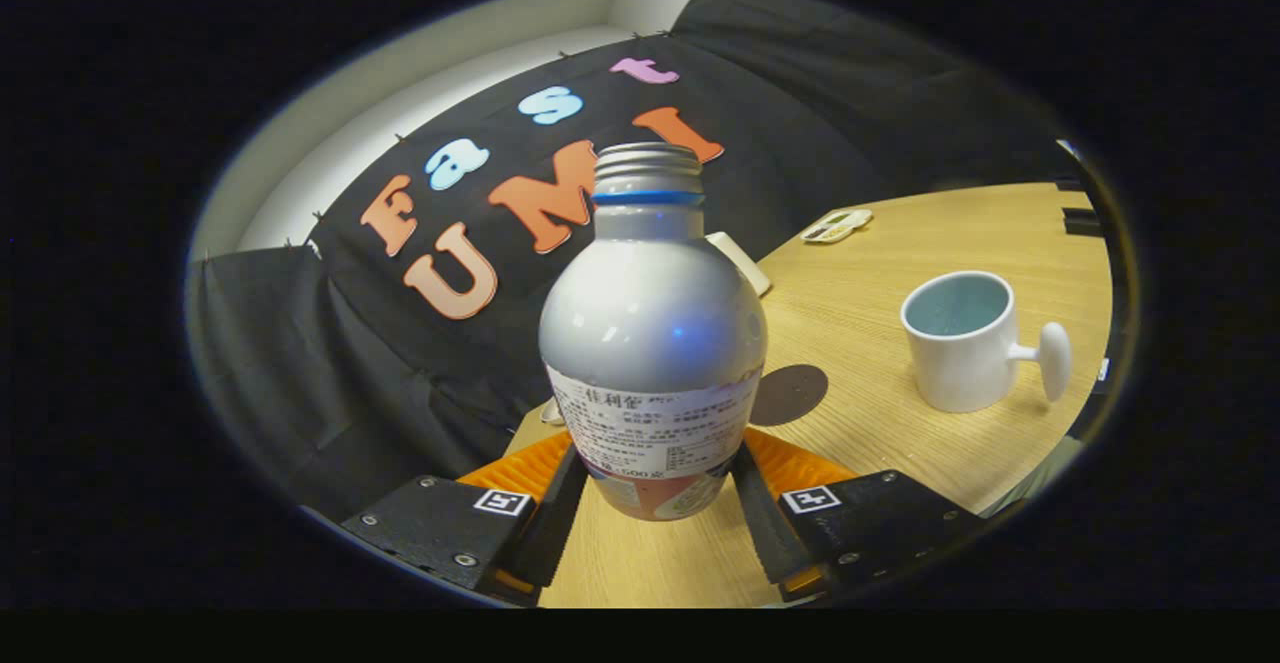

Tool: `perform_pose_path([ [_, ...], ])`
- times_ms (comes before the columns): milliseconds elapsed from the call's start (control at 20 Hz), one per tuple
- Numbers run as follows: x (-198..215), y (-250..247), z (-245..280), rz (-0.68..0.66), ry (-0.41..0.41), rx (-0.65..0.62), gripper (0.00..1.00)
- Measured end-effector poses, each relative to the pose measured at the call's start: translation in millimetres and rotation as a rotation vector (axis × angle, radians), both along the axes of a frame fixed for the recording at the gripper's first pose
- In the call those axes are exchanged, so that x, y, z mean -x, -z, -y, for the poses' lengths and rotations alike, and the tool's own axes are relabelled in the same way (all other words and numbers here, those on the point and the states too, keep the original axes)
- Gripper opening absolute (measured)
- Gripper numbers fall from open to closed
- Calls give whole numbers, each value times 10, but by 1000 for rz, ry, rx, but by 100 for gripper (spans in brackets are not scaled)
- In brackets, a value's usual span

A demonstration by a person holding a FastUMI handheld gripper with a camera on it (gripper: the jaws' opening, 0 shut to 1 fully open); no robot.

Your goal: Take the bottle from table, then pour the juice into the cup, finally place the bottle on the coaster

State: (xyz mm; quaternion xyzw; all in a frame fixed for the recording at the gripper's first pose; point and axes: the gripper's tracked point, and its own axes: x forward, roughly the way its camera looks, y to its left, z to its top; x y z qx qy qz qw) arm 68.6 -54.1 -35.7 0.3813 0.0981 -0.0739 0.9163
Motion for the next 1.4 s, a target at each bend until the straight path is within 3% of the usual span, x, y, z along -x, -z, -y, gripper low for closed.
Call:
perform_pose_path([
  [350,-86,-58,232,34,92,-251,76],
  [800,-231,-184,299,89,143,-540,75],
  [1400,-356,-434,365,131,211,-786,75],
])
